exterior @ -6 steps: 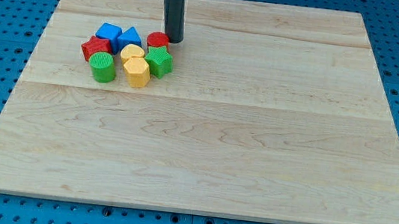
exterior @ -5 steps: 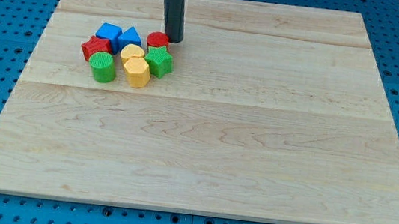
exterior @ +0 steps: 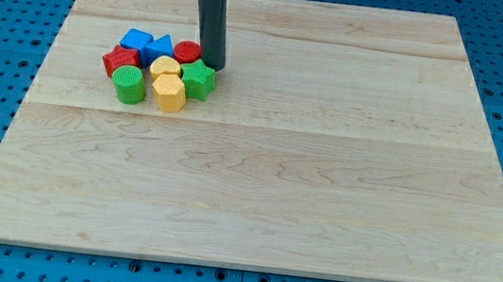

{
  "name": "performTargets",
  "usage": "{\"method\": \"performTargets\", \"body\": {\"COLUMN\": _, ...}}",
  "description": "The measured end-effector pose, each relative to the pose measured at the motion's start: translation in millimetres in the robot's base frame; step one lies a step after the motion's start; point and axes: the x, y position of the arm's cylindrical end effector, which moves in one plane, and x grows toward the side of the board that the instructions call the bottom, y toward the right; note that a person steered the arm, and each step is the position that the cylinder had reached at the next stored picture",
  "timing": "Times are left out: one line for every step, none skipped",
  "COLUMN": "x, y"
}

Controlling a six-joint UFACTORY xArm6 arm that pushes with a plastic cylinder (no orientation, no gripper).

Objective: Move the red circle and green star into the yellow heart

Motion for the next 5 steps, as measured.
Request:
{"method": "performTargets", "body": {"x": -5.8, "y": 0.0}}
{"method": "performTargets", "body": {"x": -7.2, "y": 0.0}}
{"method": "performTargets", "body": {"x": -8.7, "y": 1.0}}
{"method": "performTargets", "body": {"x": -8.7, "y": 7.4}}
{"method": "performTargets", "body": {"x": -8.9, "y": 8.3}}
